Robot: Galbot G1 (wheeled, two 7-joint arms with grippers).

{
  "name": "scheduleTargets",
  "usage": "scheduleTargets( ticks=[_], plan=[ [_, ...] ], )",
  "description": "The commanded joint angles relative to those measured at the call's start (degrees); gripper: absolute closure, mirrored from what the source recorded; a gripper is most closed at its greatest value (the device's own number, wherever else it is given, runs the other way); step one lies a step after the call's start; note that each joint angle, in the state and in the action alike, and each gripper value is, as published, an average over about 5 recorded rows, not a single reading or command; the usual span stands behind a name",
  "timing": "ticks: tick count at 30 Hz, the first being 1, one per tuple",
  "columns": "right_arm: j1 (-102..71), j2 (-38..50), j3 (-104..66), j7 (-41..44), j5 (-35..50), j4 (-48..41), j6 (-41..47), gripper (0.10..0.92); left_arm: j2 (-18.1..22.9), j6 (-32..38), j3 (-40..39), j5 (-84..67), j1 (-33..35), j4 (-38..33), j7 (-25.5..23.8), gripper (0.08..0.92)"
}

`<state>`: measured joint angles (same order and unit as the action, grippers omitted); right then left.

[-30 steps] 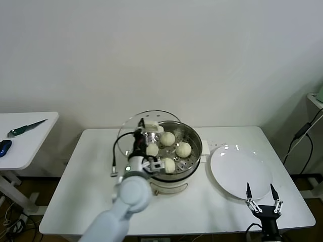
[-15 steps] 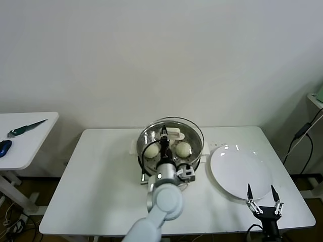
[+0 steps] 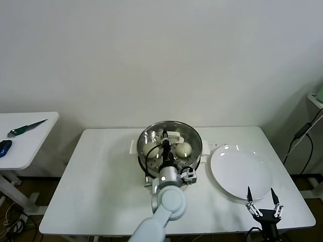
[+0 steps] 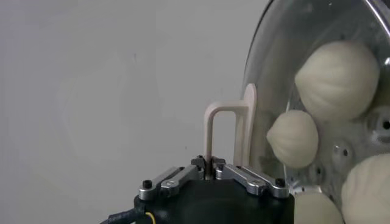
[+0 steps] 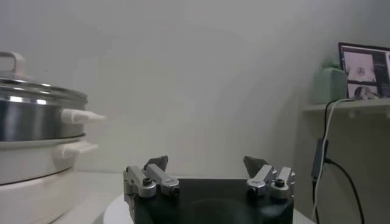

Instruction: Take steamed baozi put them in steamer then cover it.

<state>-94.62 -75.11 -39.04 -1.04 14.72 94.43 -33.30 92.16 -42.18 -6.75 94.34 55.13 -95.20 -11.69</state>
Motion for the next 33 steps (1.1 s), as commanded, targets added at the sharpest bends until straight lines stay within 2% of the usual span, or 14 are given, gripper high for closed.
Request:
scheduleTargets(
  ticks=[1,16,22,29,33],
  plan=[
    [-0.2,0.1,-0.2,0.1,0.2,0.0,-0.2,0.203,2.8,-2.3,-0.3,0.6,0.3,1.0,0.8,0.848],
    [-0.8,0.2,-0.1,0.4,0.3,0.4,-0.3,0.203,2.8,-2.6,1.7,0.3,0.3,2.8,1.8,0.832],
    [-0.8,0.3,0.0,0.2,0.8,0.9,0.4,0.203,2.8,-2.0,0.9,-0.3,1.2,0.4,0.2,0.68],
    [-0.5,0.6,1.1,-2.3,1.4,0.8,1.5,0.203,2.6,-1.7,-1.6,-3.0,2.7,-5.9,-3.4,0.481],
    [-0.3,0.7,1.9,-3.0,0.6,0.6,2.2,0.203,-0.8,-1.5,-2.6,-7.5,4.5,-11.3,-3.9,0.36]
  ],
)
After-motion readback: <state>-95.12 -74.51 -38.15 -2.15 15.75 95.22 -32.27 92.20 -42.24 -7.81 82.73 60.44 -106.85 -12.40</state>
